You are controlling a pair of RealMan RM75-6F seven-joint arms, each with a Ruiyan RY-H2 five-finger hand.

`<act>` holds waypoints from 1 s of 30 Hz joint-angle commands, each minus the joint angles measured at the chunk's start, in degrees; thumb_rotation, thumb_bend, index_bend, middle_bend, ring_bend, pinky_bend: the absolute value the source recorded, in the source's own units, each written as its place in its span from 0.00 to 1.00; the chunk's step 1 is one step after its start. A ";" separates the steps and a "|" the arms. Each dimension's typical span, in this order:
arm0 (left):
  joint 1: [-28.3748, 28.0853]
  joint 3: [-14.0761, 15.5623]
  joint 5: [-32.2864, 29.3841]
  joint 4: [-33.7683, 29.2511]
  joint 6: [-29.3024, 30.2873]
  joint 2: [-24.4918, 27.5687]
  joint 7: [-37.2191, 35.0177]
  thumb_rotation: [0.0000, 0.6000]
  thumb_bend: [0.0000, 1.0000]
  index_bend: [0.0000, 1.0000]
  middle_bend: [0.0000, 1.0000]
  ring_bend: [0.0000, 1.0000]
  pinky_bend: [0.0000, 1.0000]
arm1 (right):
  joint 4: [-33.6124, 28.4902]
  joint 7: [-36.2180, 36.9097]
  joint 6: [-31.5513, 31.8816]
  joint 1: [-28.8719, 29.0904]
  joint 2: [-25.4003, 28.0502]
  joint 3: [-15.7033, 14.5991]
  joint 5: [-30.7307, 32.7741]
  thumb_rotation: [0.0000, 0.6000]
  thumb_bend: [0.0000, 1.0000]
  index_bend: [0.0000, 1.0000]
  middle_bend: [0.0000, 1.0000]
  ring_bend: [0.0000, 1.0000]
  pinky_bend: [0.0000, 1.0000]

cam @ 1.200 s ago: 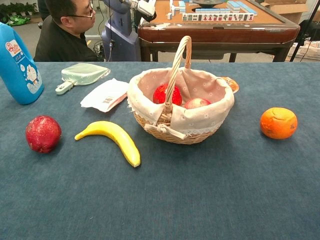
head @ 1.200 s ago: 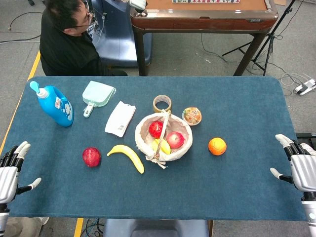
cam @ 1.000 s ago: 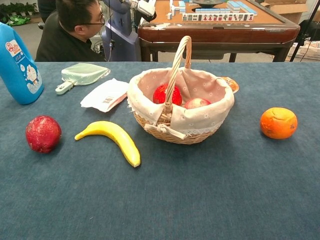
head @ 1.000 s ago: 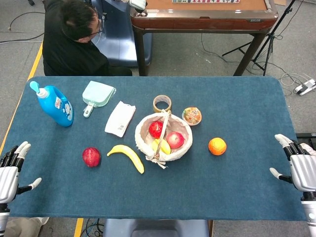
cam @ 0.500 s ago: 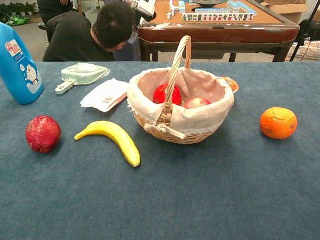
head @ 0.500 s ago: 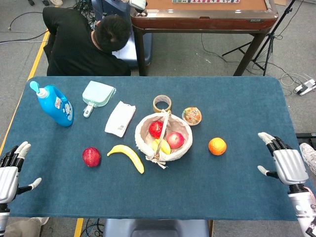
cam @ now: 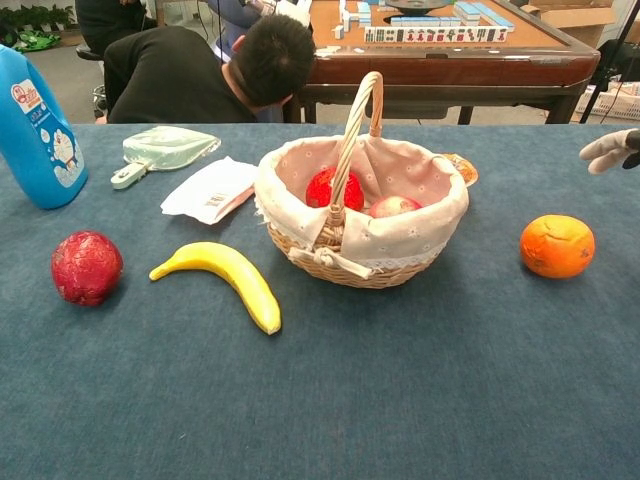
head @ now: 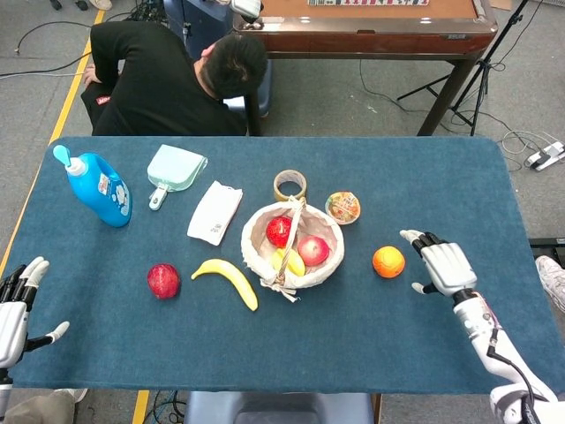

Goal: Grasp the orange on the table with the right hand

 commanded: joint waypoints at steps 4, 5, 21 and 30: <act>0.17 0.03 0.06 -0.04 0.20 0.15 -0.16 1.00 0.17 0.04 0.00 0.00 0.08 | 5.71 -1.93 -4.45 4.08 -5.19 0.72 4.62 1.00 0.09 0.13 0.18 0.17 0.41; 0.22 0.04 0.09 -0.07 0.27 0.19 -0.19 1.00 0.17 0.04 0.00 0.00 0.08 | 6.48 -2.10 -5.14 4.67 -5.94 0.75 5.35 1.00 0.09 0.13 0.18 0.17 0.41; 0.37 0.08 0.16 -0.32 0.31 0.34 0.08 1.00 0.17 0.04 0.00 0.00 0.08 | 13.04 -2.24 -4.30 7.74 -12.65 0.29 6.43 1.00 0.20 0.40 0.46 0.32 0.44; 0.30 0.00 0.36 -0.40 0.33 0.33 0.05 1.00 0.17 0.04 0.00 0.00 0.08 | 2.94 7.11 2.81 6.56 -7.07 2.66 -2.84 1.00 0.21 0.44 0.49 0.35 0.46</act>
